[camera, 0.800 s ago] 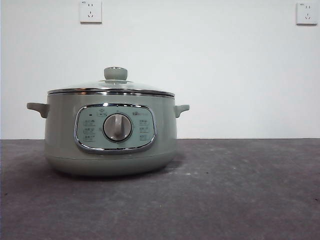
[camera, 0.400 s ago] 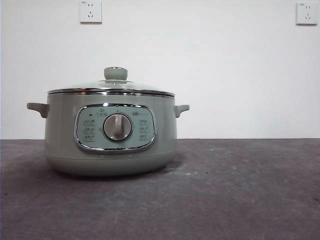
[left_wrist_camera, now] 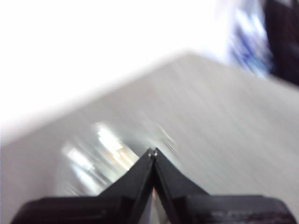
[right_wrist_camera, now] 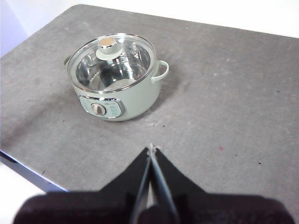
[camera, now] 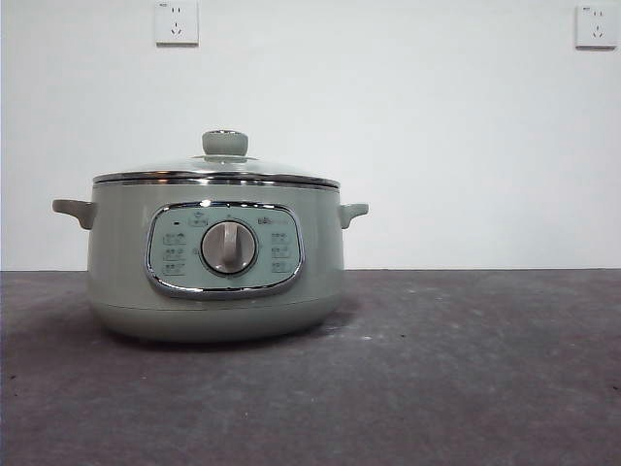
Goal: Pick up the egg,open the lid,put the egg in the pot,close the lid
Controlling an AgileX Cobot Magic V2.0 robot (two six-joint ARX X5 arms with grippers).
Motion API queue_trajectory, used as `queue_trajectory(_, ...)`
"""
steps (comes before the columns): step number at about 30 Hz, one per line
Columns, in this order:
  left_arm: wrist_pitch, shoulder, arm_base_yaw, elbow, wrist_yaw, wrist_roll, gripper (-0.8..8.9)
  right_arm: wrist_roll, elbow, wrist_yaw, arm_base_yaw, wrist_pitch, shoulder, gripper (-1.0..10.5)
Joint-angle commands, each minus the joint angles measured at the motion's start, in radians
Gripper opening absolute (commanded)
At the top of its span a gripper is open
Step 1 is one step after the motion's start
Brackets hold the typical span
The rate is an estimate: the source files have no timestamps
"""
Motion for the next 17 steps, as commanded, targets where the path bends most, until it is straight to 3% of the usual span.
queue_trajectory(1,0.121,-0.092,0.066,-0.123,0.021,0.029,-0.04,0.014,-0.006,0.005,0.001,-0.024,-0.003,0.0)
queue_trajectory(4,0.191,-0.210,0.143,-0.278,-0.015,0.041,-0.04,0.014,-0.006,0.005,0.001,-0.024,-0.003,0.0)
queue_trajectory(9,0.284,-0.383,0.233,-0.555,-0.160,0.063,-0.04,0.014,-0.006,0.005,0.001,-0.024,-0.003,0.0)
queue_trajectory(17,0.474,-0.587,0.290,-0.932,-0.164,0.015,-0.04,0.014,-0.006,0.005,0.001,-0.024,-0.003,0.0)
